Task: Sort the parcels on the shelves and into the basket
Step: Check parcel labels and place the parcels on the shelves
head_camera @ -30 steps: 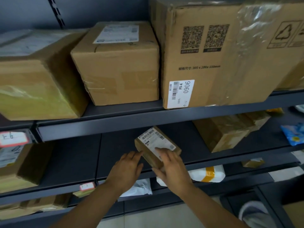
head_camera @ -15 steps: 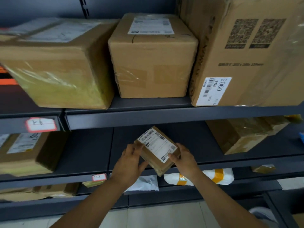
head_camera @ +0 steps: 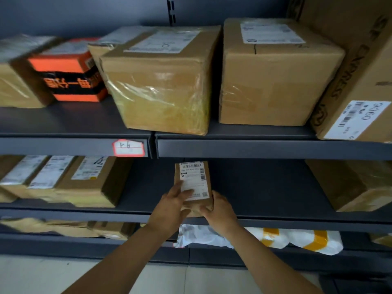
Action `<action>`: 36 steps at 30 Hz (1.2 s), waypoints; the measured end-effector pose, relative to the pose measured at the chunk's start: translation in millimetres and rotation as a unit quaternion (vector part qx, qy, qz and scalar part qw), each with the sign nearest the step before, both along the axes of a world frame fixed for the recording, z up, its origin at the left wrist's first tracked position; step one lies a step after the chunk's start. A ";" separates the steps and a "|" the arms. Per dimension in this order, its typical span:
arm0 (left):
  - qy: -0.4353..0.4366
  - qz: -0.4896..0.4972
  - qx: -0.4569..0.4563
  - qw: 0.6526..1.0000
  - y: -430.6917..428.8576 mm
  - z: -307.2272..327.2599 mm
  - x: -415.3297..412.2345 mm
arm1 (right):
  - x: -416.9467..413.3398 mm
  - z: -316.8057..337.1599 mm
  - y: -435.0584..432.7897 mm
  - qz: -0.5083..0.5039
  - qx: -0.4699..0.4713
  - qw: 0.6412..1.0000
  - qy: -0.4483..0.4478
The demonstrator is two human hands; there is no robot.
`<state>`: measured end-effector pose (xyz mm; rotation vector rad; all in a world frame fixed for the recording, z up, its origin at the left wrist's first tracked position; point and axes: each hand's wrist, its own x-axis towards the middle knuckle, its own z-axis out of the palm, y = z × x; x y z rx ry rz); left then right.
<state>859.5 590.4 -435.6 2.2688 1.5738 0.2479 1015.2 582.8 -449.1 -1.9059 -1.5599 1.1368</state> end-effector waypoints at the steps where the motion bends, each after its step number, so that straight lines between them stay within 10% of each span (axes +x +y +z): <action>1: 0.013 0.002 0.008 1.000 2.2 -1.0 -3.8 | -1.4 1.3 -0.7 0.004 -0.003 1.000 -0.008; 15: 0.253 -0.038 0.147 0.956 14.7 2.4 37.3 | 129.6 28.9 -31.2 -0.081 0.038 0.986 -0.142; 25: 0.147 -0.187 0.238 0.942 -7.4 -1.0 150.6 | 268.0 57.4 -60.2 -0.198 0.113 0.876 -0.424; 36: 0.173 -0.182 0.234 0.939 -1.0 8.6 180.7 | 338.2 52.4 -29.5 -0.338 0.013 0.924 -0.180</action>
